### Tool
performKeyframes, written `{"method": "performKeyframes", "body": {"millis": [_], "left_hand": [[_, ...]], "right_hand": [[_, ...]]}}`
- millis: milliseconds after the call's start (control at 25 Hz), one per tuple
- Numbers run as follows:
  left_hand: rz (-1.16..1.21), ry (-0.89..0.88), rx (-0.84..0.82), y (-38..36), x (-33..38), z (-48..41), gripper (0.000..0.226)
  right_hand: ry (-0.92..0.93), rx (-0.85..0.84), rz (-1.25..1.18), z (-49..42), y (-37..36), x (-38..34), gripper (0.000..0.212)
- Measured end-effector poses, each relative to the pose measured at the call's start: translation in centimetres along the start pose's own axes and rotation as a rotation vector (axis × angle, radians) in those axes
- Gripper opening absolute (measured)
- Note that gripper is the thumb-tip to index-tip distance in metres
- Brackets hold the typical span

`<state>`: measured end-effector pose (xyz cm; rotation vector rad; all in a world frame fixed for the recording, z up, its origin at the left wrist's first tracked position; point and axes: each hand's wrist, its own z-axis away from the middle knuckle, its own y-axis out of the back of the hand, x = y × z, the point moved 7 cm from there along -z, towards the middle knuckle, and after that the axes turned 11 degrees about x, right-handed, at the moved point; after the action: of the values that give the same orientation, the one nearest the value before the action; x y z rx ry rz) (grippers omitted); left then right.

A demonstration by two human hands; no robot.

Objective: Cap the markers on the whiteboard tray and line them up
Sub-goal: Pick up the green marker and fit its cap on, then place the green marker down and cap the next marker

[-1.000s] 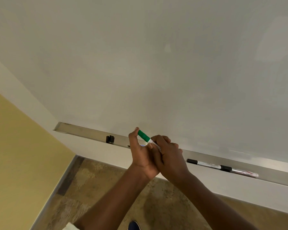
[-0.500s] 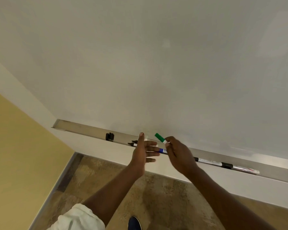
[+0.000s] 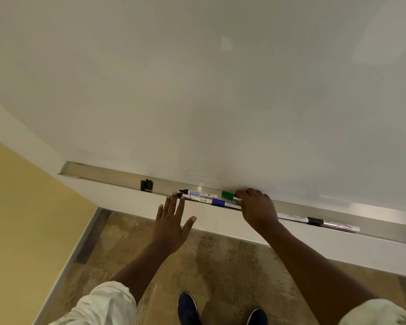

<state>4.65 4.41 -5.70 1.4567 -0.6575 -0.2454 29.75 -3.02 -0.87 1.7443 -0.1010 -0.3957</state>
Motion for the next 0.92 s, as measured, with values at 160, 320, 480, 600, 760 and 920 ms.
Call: {"method": "performKeyframes", "body": {"millis": [160,320,480,600,760,920], "left_hand": [[0.012,-0.004,0.027,-0.1,-0.1,0.0,0.078],[0.01,-0.018,0.031,-0.2,-0.2,0.1,0.078],[0.013,-0.023,0.041,-0.1,-0.2,0.2,0.078],[0.032,-0.02,0.053,-0.1,-0.4,0.3,0.08],[0.045,0.033,0.078,0.4,-1.9,0.8,0.082],[0.046,0.099,0.121,1.8,-4.6,1.3,0.082]], "right_hand": [[0.01,-0.006,0.044,0.0,-0.9,-0.6,0.032],[0.018,-0.009,0.067,0.6,-1.0,-0.9,0.033],[0.028,0.016,0.038,0.7,-0.6,-1.6,0.033],[0.074,0.043,0.002,0.1,-0.1,-3.2,0.03],[0.17,0.028,0.001,-1.9,0.0,-6.9,0.024],[0.286,-0.074,0.075,-3.9,-1.2,-10.5,0.026]]}}
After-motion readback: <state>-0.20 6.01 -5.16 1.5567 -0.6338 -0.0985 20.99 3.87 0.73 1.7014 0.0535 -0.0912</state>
